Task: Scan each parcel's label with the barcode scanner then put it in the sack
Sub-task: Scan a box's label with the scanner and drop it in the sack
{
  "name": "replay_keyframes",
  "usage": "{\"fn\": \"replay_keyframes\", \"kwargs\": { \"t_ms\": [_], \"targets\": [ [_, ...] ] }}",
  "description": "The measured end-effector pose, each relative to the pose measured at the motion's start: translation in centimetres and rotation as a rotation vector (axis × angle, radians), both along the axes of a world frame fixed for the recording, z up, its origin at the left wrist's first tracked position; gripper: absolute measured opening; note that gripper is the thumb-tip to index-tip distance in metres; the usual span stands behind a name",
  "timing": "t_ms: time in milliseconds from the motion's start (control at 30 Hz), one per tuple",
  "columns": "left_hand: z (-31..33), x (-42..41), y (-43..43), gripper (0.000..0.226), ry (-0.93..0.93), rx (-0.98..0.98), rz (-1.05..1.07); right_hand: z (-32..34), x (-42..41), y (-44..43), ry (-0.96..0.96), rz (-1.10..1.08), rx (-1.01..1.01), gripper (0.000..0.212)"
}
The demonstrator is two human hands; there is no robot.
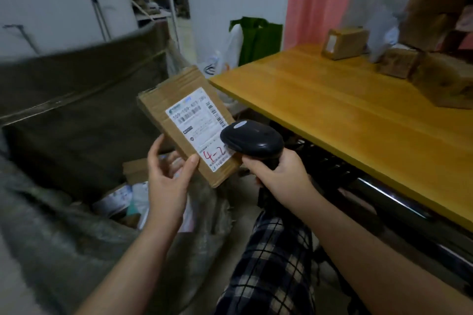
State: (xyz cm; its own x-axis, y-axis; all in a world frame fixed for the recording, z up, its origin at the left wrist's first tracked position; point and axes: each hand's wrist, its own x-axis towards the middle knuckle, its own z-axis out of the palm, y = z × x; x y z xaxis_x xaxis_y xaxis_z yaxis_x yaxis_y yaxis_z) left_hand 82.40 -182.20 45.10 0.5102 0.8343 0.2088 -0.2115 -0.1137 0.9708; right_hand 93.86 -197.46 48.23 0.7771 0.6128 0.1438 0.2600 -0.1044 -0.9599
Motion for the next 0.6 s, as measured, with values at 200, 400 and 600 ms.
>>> {"fn": "replay_keyframes", "kwargs": {
  "t_ms": [200, 400, 600],
  "targets": [
    [-2.5, -7.0, 8.0, 0.080, 0.376, 0.371, 0.276, -2.2, -1.6, 7.0, -0.037, 0.139, -0.093, 0.012],
    [-2.6, -8.1, 13.9, 0.075, 1.101, 0.812, 0.279, -4.9, -1.6, 11.6, -0.018, 0.121, -0.185, 0.016],
    [-6.7, -6.0, 16.9, 0.064, 1.508, 0.914, 0.087, -6.8, -1.4, 13.1, 0.033, 0.089, -0.211, 0.014]
  ]
}}
